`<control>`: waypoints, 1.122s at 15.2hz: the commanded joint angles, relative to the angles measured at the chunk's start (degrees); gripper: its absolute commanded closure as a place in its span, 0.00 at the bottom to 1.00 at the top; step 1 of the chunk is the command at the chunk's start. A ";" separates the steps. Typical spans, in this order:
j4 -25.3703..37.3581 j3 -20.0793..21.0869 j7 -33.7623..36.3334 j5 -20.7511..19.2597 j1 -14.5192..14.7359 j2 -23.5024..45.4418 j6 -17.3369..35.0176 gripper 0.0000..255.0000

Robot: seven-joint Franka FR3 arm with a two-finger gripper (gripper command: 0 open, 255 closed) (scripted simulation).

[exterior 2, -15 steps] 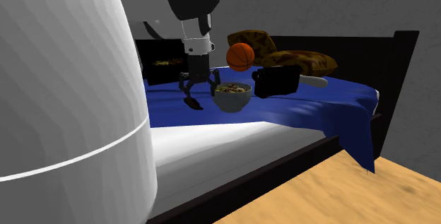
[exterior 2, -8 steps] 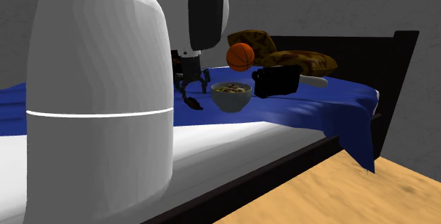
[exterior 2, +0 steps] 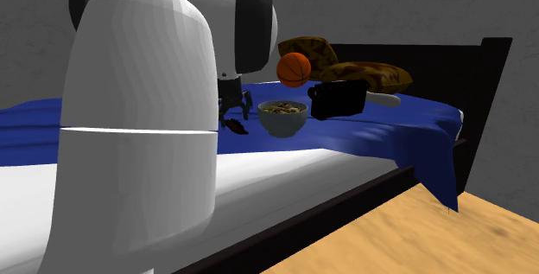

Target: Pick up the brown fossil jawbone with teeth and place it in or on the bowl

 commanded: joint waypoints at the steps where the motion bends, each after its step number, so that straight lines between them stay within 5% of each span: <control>1: -1.79 -0.05 0.20 -0.13 -0.06 0.21 2.00 0.00; 9: -1.78 -0.05 0.20 -0.13 -0.06 0.22 1.99 0.00; 10: -1.78 -0.05 0.20 -0.13 -0.06 0.22 1.99 1.00; 17: -1.78 -0.05 0.20 -0.13 -0.06 0.21 1.99 1.00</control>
